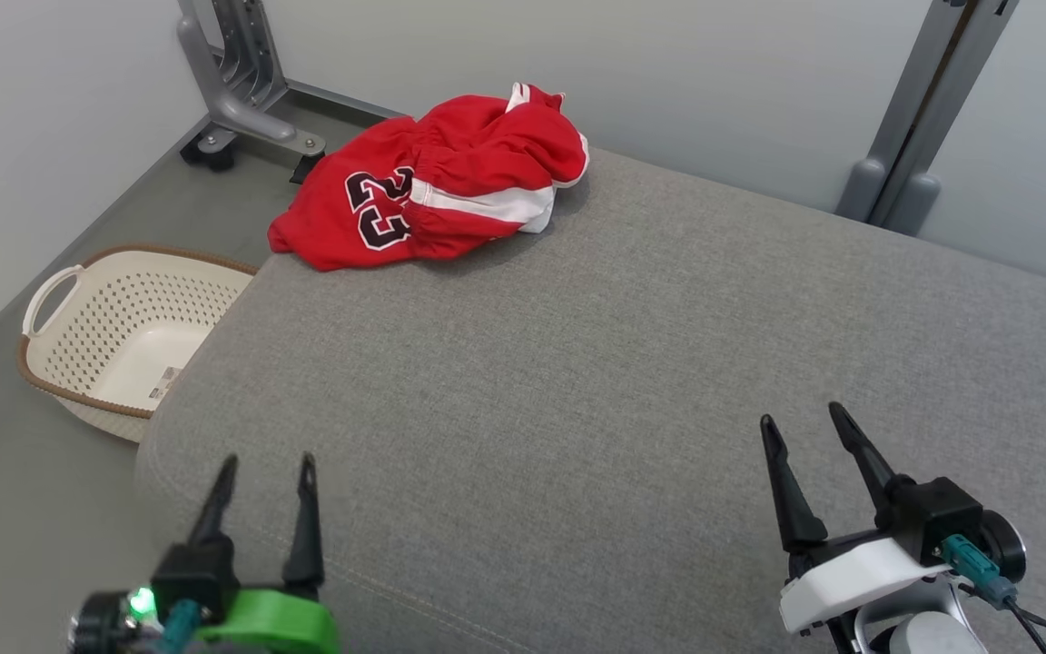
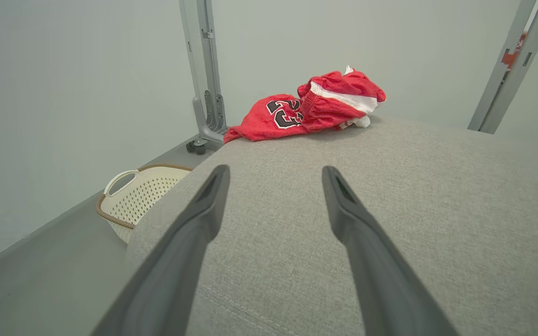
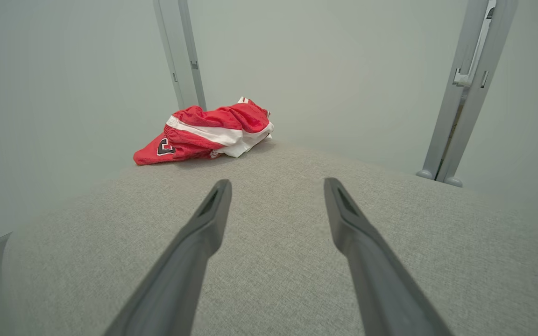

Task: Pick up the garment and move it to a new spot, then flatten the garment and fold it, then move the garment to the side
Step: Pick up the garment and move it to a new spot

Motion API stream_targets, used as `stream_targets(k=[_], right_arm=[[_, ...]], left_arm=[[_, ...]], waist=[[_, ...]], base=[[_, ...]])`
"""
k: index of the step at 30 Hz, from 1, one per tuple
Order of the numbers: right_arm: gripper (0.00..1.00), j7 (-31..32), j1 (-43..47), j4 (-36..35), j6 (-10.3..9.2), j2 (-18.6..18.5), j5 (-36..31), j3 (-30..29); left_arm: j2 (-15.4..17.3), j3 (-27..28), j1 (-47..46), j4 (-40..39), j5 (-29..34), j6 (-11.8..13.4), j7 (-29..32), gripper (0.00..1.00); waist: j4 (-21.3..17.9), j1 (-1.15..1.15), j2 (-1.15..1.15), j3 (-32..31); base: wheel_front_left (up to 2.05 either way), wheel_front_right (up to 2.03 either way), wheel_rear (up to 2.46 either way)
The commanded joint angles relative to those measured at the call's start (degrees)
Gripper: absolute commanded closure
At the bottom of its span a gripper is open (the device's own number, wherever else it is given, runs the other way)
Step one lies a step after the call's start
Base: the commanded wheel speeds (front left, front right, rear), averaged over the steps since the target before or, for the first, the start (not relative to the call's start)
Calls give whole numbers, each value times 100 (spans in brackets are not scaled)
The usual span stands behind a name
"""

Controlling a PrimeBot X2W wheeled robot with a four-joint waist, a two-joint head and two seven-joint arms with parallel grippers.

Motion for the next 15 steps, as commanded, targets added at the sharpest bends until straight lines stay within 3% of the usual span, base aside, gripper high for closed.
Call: stream_targets(k=[1,7,12,15], right_arm=[[0,-18,-8,-58,0,-22,-106,-49],[0,-18,-269,-191,-1,-24,-501,-180],[0,-18,-600,-318,-1,-26,-789,-203],[0,-18,-733,-392,-1,-30,-918,-140]], left_arm=[[163,90,-375,-44,60,-54,-6,0],[676,458,-1873,-245,-14,-218,100,0],[1203,546,-3240,-81,50,-458,641,0],[1353,446,-3871,141,31,-630,1023,0]], waist=[[-63,0,0,173],[-369,0,0,774],[-768,0,0,1323],[-1020,0,0,1616]], base=[[0,0,0],[0,0,0],[0,0,0],[0,0,0]])
